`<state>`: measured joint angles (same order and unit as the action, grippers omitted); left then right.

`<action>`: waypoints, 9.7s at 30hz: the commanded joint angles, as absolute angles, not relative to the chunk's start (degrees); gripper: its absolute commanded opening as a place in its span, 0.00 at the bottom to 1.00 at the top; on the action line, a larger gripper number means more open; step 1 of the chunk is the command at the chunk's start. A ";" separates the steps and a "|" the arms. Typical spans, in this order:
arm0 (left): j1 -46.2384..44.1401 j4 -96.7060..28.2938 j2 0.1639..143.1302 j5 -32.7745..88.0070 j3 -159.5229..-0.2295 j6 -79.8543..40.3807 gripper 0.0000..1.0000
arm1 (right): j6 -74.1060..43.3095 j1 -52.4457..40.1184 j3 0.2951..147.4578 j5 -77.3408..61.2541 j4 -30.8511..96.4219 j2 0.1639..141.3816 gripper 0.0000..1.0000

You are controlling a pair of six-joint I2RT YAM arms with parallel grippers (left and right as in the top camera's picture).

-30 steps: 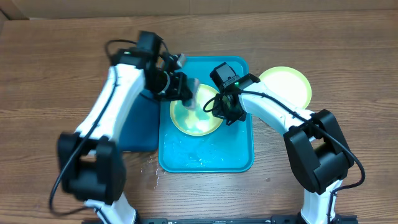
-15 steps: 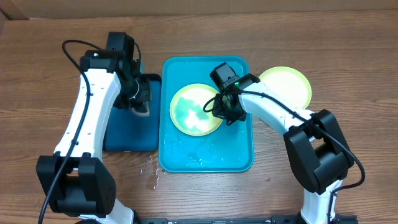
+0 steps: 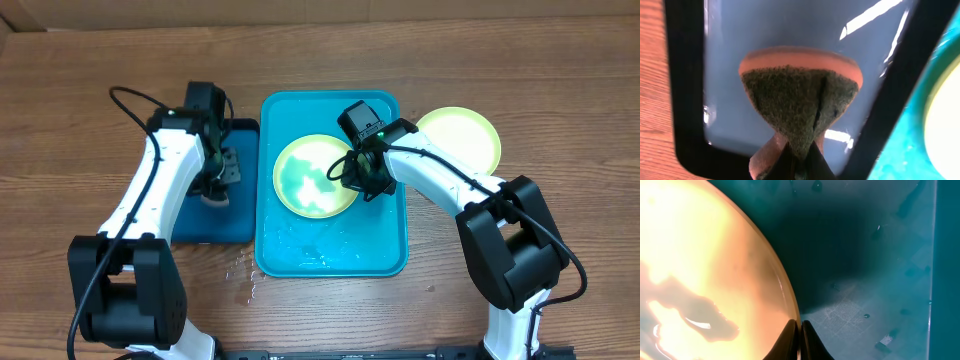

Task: Clean dirty plates on tray and stack at the side
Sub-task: 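Carry the sponge left and drop it into the black tray, left gripper, then raise the left arm away from the black tray, then lift the yellow plate by its rim and tilt it upright, right gripper, then hold the yellow plate tilted above the black tray to drain, right gripper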

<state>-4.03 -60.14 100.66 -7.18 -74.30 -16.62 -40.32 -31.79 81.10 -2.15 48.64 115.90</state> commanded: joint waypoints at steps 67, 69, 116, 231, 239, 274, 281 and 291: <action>12.95 -73.30 93.41 14.59 -94.61 -16.27 0.75 | -40.34 -32.18 80.93 -0.08 46.24 116.84 0.23; 13.54 -74.32 93.43 14.57 -94.61 -16.27 0.75 | -40.34 -32.18 80.93 -0.08 45.87 116.84 0.27; 14.13 -74.96 93.45 7.46 -94.56 -18.26 1.00 | -40.56 -32.12 80.95 -1.30 45.08 117.32 0.04; 14.13 -74.94 93.45 7.46 -94.56 -18.26 1.00 | 12.71 -54.06 85.23 30.83 -18.35 106.83 0.04; 14.13 -74.94 93.45 7.46 -94.56 -18.26 1.00 | 19.16 -54.04 85.23 30.85 -22.26 106.83 0.04; 14.13 -74.94 93.45 7.46 -94.56 -18.24 1.00 | 27.49 -54.06 85.23 34.39 -32.97 106.83 0.04; 14.13 -74.94 93.45 7.44 -94.56 -18.26 1.00 | 27.49 -54.06 85.23 34.24 -32.97 106.83 0.04; 14.13 -74.94 93.45 7.46 -94.56 -18.26 1.00 | 26.83 -54.06 85.23 34.24 -32.73 106.83 0.04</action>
